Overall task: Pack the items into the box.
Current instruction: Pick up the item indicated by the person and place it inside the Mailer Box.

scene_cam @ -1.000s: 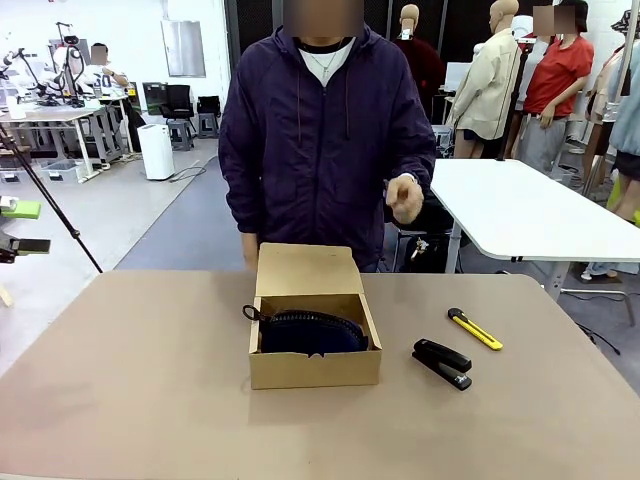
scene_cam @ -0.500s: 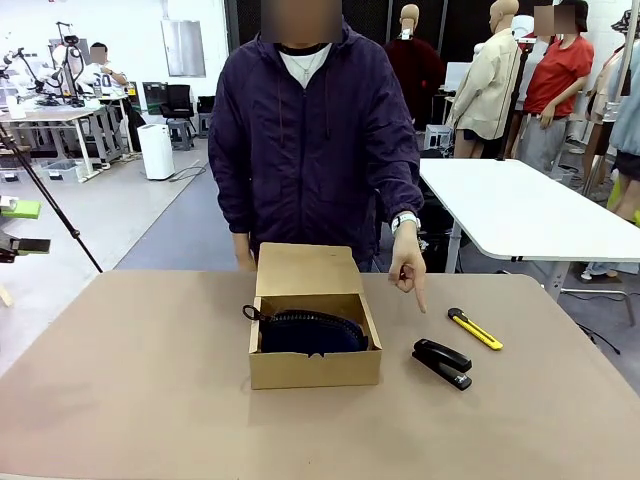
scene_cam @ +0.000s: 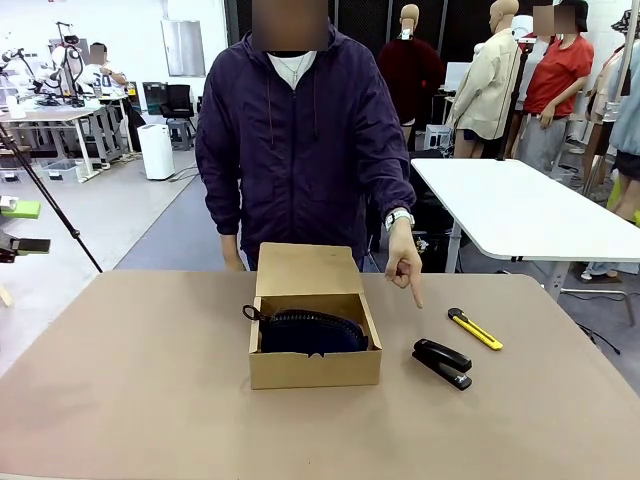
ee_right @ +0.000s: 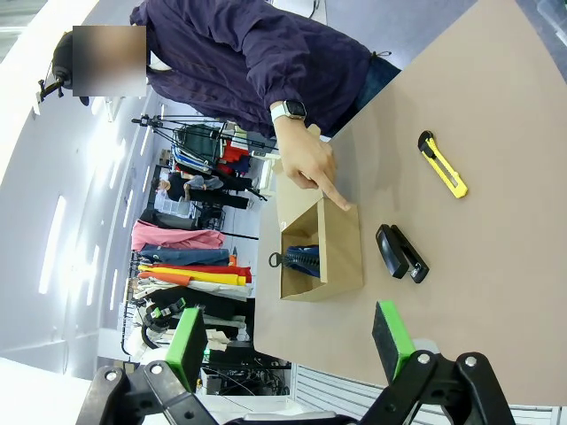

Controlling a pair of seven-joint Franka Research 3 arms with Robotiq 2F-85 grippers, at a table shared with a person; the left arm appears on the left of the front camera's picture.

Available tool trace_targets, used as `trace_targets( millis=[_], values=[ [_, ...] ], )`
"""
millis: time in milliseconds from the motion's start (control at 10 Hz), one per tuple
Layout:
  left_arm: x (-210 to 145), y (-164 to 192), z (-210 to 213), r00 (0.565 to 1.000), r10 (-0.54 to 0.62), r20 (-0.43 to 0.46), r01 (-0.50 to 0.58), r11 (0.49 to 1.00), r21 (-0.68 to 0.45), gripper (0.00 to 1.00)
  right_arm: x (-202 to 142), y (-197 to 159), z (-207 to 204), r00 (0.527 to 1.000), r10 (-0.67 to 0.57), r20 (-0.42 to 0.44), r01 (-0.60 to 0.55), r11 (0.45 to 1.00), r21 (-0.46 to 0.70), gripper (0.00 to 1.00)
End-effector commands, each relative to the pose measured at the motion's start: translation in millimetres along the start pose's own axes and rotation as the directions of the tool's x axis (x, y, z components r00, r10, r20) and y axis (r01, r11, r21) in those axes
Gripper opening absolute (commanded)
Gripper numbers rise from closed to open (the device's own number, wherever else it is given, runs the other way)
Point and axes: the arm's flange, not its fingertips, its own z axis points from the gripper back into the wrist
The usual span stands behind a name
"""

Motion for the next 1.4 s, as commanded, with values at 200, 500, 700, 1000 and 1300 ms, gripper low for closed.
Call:
trace_targets(
  millis=[200,500,700,1000,1300],
  values=[
    [0,-2,5,1.000,0.006,-0.018,-0.006,1.000,-0.006,1.00,-4,98,-118,0.782,0.521,-0.342,-0.593,0.790,-0.154,1.00],
    [0,-2,5,1.000,0.006,-0.018,-0.006,1.000,-0.006,1.00,-61,121,-209,0.389,0.660,-0.643,-0.894,0.440,-0.089,1.00],
    [0,-2,5,1.000,0.006,-0.018,-0.006,1.000,-0.006,1.00,-84,118,-218,0.312,0.670,-0.674,-0.916,0.400,-0.026,1.00],
    [0,-2,5,1.000,0.006,-0.018,-0.006,1.000,-0.006,1.00,-96,131,-235,0.404,0.606,-0.685,-0.860,0.506,-0.059,1.00],
    [0,-2,5,1.000,0.006,-0.018,-0.006,1.000,-0.006,1.00,-115,107,-297,0.361,0.417,-0.834,-0.918,0.318,-0.239,1.00]
  ],
)
